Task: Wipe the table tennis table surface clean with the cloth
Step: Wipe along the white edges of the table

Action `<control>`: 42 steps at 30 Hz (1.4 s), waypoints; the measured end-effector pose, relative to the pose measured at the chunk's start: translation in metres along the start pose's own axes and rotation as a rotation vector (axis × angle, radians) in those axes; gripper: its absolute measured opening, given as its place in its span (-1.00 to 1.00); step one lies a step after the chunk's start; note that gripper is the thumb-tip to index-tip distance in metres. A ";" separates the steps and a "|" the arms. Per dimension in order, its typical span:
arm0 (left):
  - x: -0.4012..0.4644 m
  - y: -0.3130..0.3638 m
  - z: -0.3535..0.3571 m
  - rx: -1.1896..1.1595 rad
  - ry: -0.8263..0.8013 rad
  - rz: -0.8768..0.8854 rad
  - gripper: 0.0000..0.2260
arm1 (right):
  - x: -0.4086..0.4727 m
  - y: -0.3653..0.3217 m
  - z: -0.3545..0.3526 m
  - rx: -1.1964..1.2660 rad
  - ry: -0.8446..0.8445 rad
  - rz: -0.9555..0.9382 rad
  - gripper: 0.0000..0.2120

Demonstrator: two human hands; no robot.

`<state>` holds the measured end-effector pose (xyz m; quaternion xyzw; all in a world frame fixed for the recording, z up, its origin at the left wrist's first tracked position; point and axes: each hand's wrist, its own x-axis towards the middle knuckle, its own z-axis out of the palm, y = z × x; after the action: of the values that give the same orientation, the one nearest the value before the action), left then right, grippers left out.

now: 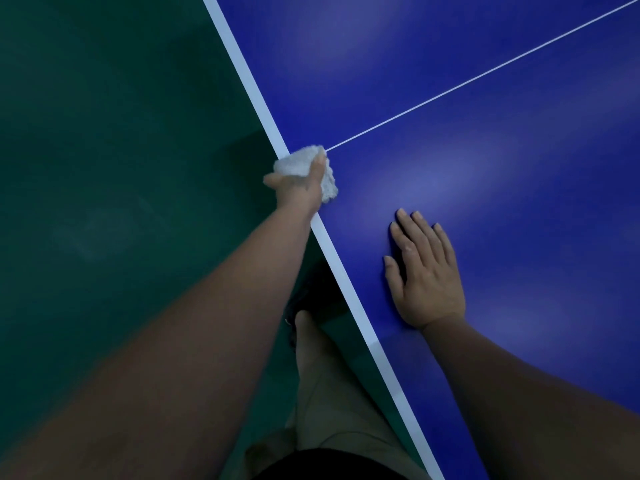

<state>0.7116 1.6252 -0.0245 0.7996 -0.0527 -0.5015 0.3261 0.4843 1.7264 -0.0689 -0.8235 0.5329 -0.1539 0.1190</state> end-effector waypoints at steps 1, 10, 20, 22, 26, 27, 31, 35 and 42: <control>-0.008 -0.015 0.001 0.005 -0.013 -0.009 -0.25 | 0.000 0.001 0.000 -0.001 -0.002 -0.002 -0.53; -0.016 -0.037 0.008 -0.033 -0.063 -0.089 -0.31 | 0.001 0.002 0.000 -0.001 -0.004 0.002 -0.52; 0.002 -0.015 0.000 0.033 0.021 -0.003 -0.34 | 0.002 0.002 -0.001 0.024 -0.005 0.022 -0.51; -0.020 -0.039 0.001 0.074 -0.016 -0.055 -0.39 | 0.003 0.003 -0.002 0.028 -0.011 0.019 -0.52; -0.051 -0.055 -0.001 0.158 -0.105 -0.132 -0.41 | 0.004 -0.002 -0.005 0.013 -0.041 0.029 -0.52; -0.049 -0.049 -0.002 0.180 -0.123 -0.134 -0.39 | 0.003 -0.002 -0.006 0.003 -0.053 0.031 -0.51; -0.018 -0.009 -0.006 0.159 -0.115 -0.067 -0.32 | 0.015 -0.005 -0.011 0.005 -0.095 0.041 -0.52; 0.013 0.044 -0.009 0.068 -0.056 -0.111 -0.22 | 0.055 -0.028 -0.013 0.031 -0.073 0.072 -0.55; 0.044 0.089 -0.016 0.126 -0.041 -0.172 -0.22 | 0.168 -0.055 0.010 0.066 -0.065 0.042 -0.58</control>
<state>0.7682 1.5451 -0.0023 0.8096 -0.0220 -0.5398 0.2294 0.5992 1.5959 -0.0371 -0.8124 0.5405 -0.1420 0.1664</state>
